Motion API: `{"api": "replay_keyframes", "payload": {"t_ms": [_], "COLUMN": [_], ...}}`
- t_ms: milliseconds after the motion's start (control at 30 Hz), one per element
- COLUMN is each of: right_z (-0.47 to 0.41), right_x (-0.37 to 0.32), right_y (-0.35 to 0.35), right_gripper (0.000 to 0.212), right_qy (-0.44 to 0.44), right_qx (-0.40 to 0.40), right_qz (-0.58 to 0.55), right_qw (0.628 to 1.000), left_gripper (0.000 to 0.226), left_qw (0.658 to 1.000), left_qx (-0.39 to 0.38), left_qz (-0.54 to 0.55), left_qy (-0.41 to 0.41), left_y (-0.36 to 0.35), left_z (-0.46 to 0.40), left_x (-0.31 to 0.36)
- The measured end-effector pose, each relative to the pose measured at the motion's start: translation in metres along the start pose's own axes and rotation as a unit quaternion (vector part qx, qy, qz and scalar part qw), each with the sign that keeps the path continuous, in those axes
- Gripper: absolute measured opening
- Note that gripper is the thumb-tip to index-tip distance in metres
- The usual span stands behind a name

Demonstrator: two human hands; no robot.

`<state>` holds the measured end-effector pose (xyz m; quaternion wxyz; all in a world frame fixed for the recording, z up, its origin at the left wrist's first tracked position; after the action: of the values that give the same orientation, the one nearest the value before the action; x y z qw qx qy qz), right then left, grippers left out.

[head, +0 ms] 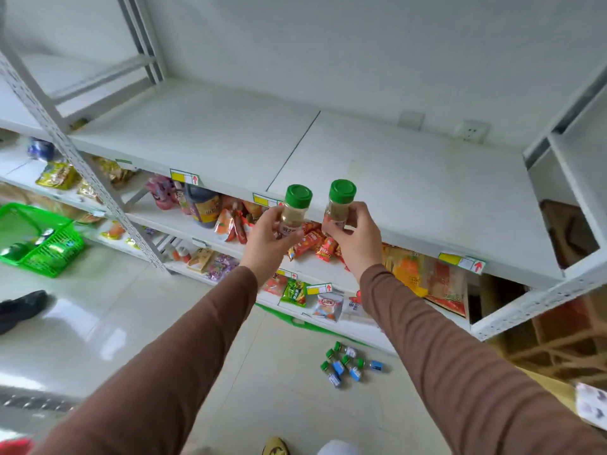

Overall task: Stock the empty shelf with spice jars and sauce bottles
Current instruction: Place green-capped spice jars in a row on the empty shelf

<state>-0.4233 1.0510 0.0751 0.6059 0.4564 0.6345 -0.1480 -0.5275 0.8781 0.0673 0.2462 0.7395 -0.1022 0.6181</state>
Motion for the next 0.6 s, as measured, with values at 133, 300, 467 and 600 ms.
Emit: {"api": "replay_keyframes", "payload": {"t_ms": [133, 300, 467, 600], "right_z": [-0.055, -0.126, -0.195, -0.245], "right_x": [0.015, 0.032, 0.057, 0.070], "right_y": [-0.018, -0.040, -0.054, -0.065], "right_gripper": [0.037, 0.038, 0.035, 0.033], "right_qy": [-0.022, -0.043, -0.053, -0.047], "right_qx": [0.008, 0.002, -0.008, -0.024], "right_qz": [0.012, 0.025, 0.034, 0.047], "right_qw": [1.000, 0.999, 0.998, 0.997], "left_gripper": [0.036, 0.029, 0.029, 0.030], "left_qw": [1.000, 0.999, 0.999, 0.998], "left_qx": [-0.014, -0.010, -0.023, -0.020], "left_qz": [-0.022, -0.046, -0.033, -0.048], "left_qy": [-0.001, 0.010, 0.033, 0.034], "left_y": [-0.010, -0.033, -0.065, -0.086], "left_z": [-0.053, -0.118, -0.177, -0.222], "left_x": [-0.001, -0.010, -0.023, -0.032]}}
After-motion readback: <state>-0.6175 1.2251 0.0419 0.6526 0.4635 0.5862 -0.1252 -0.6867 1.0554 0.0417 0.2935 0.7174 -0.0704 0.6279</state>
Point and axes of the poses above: each hand's wrist, its own z-axis away from the middle knuckle, its own y-axis out of the back of the hand, x = y × z, the point moved 6 cm from there along -z, towards the middle knuckle, and after that the axes turned 4 degrees about x, right-handed, at the moved point
